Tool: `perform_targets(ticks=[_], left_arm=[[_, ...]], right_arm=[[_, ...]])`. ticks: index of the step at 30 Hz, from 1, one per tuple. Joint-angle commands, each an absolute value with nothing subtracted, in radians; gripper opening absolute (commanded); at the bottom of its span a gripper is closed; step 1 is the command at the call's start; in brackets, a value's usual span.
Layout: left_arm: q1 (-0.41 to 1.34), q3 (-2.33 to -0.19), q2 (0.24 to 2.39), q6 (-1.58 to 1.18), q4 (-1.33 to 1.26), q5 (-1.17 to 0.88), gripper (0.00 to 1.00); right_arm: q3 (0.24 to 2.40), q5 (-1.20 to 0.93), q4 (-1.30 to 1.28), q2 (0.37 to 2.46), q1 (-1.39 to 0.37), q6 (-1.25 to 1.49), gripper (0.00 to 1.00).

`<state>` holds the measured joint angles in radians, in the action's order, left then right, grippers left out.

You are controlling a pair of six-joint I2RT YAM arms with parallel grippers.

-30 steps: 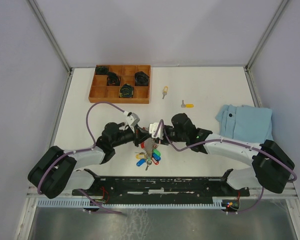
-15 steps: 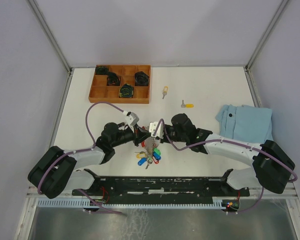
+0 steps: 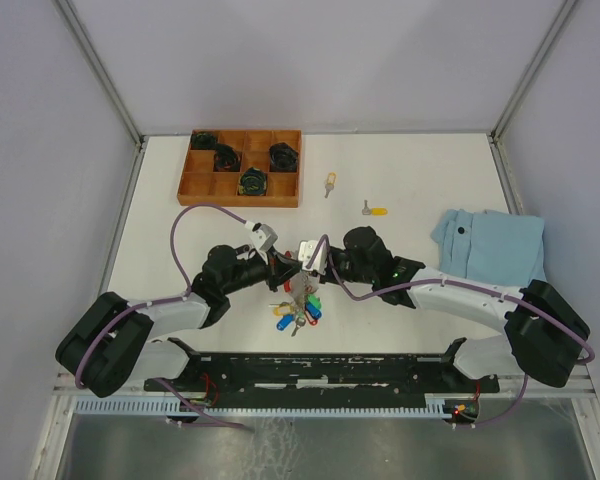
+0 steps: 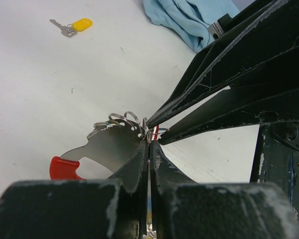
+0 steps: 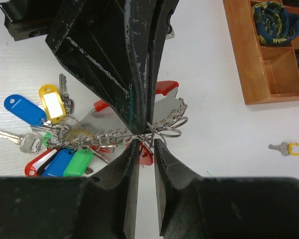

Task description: Put the keys on the keyring

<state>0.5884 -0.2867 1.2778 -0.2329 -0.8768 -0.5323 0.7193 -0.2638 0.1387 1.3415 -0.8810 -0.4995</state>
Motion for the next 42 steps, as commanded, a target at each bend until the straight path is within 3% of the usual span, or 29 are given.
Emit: perform_targets(ticks=[1, 4, 10, 23, 42], left_arm=[[0.587, -0.285, 1.265, -0.291, -0.963, -0.537, 0.03], [0.588, -0.285, 1.263, -0.295, -0.964, -0.535, 0.03], [0.587, -0.274, 1.239, -0.301, -0.964, -0.504, 0.03], [0.593, -0.214, 1.225, -0.425, -1.134, -0.364, 0.03], [0.658, -0.111, 1.396, -0.585, -1.493, -0.095, 0.03]], right_arm=[[0.735, -0.253, 0.221, 1.350, -0.879, -0.467, 0.25], [0.738, -0.244, 0.218, 1.355, -0.879, -0.464, 0.22], [0.724, -0.229, 0.175, 1.333, -0.879, -0.472, 0.01], [0.636, -0.275, 0.250, 1.331, -0.903, -0.433, 0.01], [0.605, -0.264, 0.382, 1.382, -0.964, -0.371, 0.01]])
